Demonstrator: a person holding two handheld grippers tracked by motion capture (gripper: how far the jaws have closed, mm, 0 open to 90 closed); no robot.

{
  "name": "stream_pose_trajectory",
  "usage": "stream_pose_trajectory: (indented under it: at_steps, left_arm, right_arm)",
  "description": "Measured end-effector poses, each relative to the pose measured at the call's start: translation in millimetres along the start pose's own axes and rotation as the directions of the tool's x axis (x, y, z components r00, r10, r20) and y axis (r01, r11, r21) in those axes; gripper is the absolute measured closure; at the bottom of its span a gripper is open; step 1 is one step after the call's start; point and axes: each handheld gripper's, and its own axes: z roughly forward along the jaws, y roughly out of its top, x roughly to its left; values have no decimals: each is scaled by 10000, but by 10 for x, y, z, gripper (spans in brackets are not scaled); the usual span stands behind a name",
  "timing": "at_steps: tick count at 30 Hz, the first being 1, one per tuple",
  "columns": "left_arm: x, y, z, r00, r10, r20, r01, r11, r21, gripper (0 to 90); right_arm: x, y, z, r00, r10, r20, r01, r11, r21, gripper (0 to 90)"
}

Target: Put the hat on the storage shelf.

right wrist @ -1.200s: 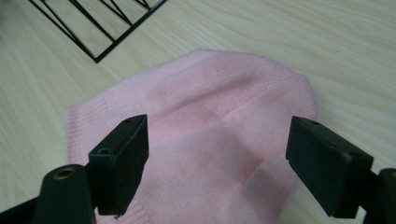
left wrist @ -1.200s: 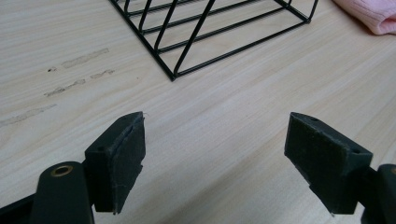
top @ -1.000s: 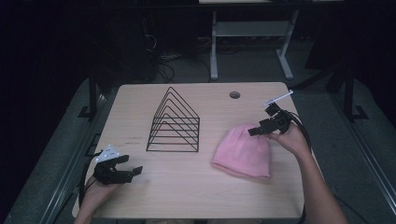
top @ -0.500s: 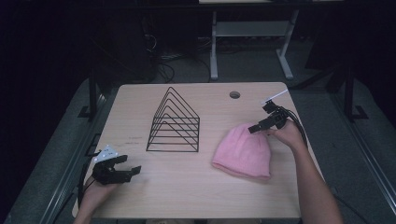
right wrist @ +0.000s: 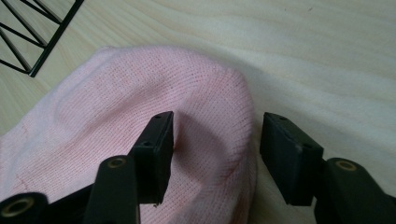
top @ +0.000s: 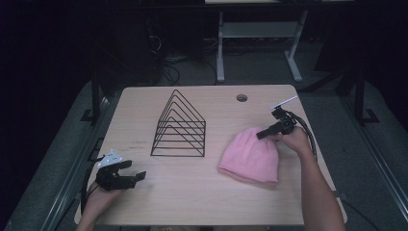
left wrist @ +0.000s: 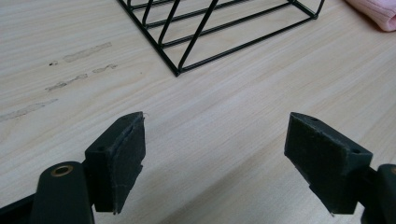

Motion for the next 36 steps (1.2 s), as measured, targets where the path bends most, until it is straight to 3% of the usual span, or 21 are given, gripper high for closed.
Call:
stream_pose_trajectory:
  at_steps: [7, 16, 25, 28, 36]
  left_arm:
    - [6, -2, 5, 10000, -39, 28, 39, 10000, -22, 204]
    - [4, -4, 8, 9999, -47, 93, 48, 10000, -32, 205]
    - [16, -15, -1, 9999, -93, 121, 94, 9999, -64, 206]
    - [16, -23, -5, 9996, -237, 130, 238, 9997, -94, 207]
    - [36, -25, -9, 9998, -171, 135, 171, 9998, -54, 207]
  right_arm:
    - [-59, -67, 54, 9978, 263, -612, -273, 9995, -164, 577]
    - [-38, -103, 65, 9946, 238, -1012, -271, 9992, -310, 742]
    - [70, -79, 8, 9939, -113, -1095, 60, 9988, -488, 775]
    - [119, -72, -49, 9925, -236, -1196, 151, 9973, -717, 778]
    - [255, -55, -239, 9873, -771, -1392, 581, 9890, -1358, 782]
